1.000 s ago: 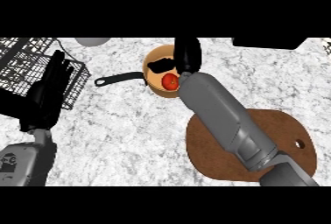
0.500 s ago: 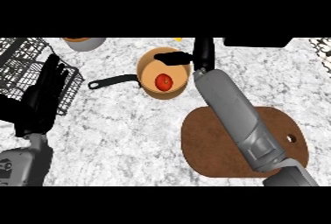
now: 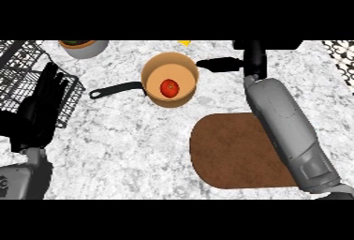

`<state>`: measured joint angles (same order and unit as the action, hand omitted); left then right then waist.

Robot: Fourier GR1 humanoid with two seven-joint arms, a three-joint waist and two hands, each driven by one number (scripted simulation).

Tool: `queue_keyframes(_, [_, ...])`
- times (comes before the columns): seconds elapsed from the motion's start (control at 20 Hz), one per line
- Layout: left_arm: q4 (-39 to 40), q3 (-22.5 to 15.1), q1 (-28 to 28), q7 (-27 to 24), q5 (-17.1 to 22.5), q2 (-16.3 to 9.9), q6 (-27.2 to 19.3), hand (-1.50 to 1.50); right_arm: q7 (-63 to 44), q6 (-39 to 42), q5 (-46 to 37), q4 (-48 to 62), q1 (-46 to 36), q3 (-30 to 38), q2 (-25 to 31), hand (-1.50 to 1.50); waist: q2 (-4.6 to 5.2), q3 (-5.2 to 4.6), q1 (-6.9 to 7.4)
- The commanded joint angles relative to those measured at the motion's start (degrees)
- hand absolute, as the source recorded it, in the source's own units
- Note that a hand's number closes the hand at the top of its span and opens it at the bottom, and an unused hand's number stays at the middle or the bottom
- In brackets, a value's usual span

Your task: Pick the tomato from the cutting board and place it in the pot

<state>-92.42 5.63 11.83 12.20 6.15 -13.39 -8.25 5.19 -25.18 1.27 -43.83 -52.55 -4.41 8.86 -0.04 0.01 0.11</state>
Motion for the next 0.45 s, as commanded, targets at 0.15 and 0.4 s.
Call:
queue_keyframes(0.15, [6.07,0.91,4.91,-1.45,-1.58,0.52,-0.08,0.0,0.86,5.56,-0.5,-1.63,2.13,2.54,3.07,-1.5,0.17,-0.01,0.03])
queue_keyframes(0.4, [-0.72,0.28,-1.16,-0.04,-1.81,1.42,0.36,0.0,4.12,6.79,-1.4,-3.4,7.8,3.35,2.25,-1.5,0.12,0.0,0.28])
